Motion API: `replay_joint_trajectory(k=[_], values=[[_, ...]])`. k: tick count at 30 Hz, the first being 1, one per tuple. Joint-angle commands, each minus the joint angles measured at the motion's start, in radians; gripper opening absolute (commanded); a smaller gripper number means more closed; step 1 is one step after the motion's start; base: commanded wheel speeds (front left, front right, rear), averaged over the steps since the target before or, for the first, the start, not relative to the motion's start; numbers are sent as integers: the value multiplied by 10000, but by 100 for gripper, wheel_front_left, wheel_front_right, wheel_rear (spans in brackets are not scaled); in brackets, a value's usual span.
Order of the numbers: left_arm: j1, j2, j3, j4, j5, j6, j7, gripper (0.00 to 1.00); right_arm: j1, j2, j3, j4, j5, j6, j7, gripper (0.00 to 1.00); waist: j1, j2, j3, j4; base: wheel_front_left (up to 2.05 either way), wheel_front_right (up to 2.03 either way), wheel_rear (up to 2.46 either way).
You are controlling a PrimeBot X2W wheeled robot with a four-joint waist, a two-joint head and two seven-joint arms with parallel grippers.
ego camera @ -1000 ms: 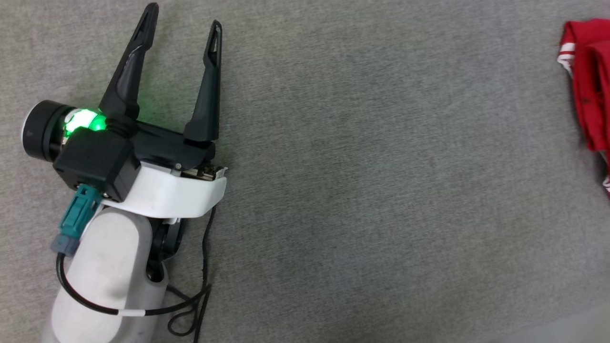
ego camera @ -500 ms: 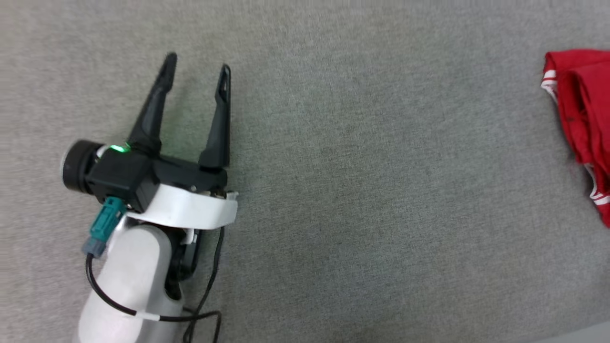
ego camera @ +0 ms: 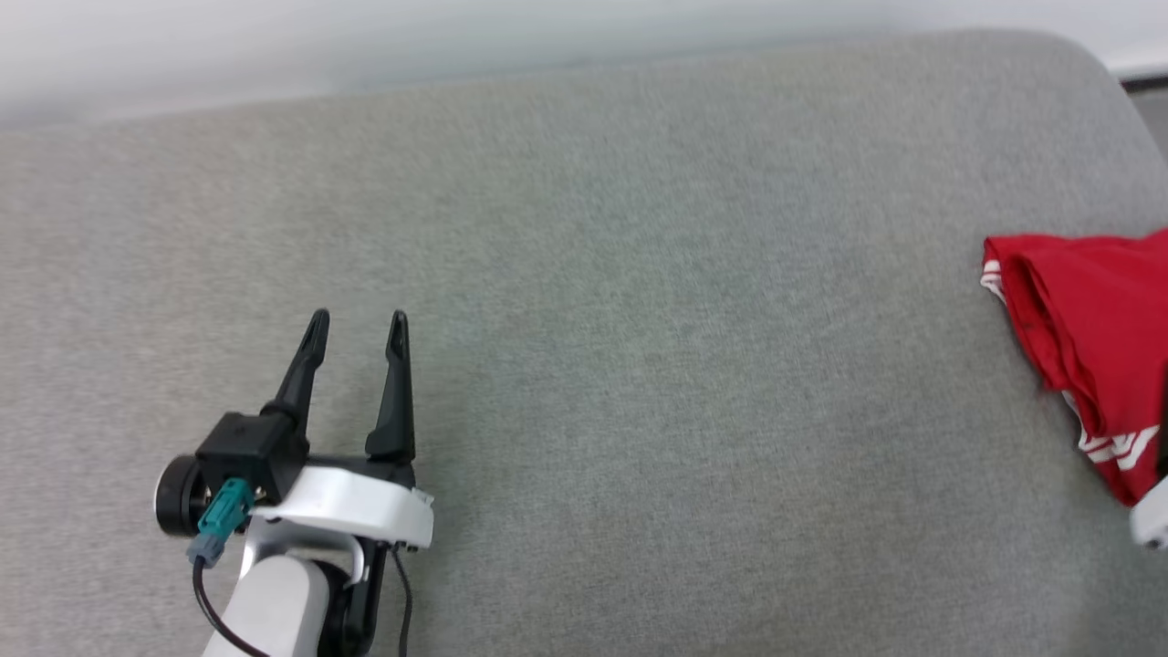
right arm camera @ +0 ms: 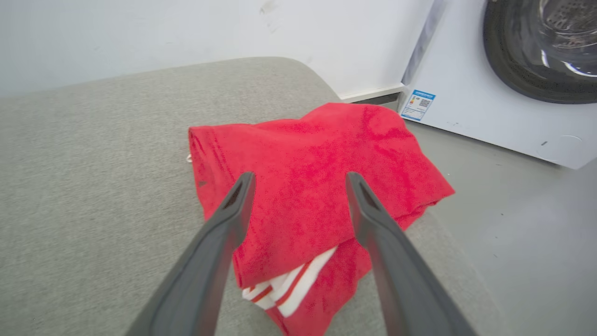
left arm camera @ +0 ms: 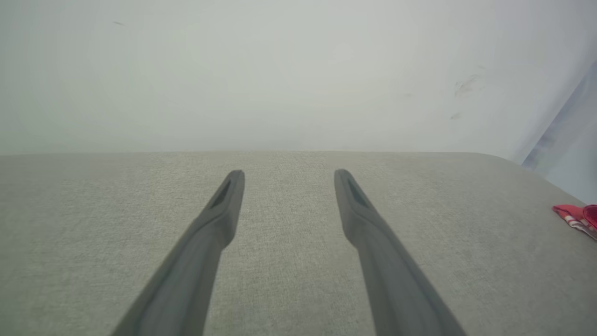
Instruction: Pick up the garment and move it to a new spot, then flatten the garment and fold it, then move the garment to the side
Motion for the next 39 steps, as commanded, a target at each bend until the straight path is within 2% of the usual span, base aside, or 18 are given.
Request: replay_joint_trajectory(k=[1,10,16,22,30,39], values=[[248,64,30,126,-76,-10,-7,100,418,270,194,-285,5,-12,-9,100,3,0,-700,370,0,0,0],[935,-7,40,816,-274,109,-9,100,2295,1235,1334,-1812,156,-12,111,100,3,0,-1943,1079,0,0,0],[1285,33,103,1058,-483,65,-3,100,3109,1511,2198,-2796,89,-10,151,100,3,0,-2444,1411,0,0,0],[1705,86,301,1081,-610,252,-21,100,3567,1635,2886,-3950,-80,-10,66,100,3,0,-2795,1638,0,0,0],[2119,195,373,973,-623,323,-40,100,4027,1681,3020,-5092,-226,-10,171,100,3,0,-3039,1674,0,0,0],[2345,180,207,1156,-681,249,-22,100,4448,1682,3038,-5411,-64,-10,271,100,3,0,-3221,1527,0,0,0]])
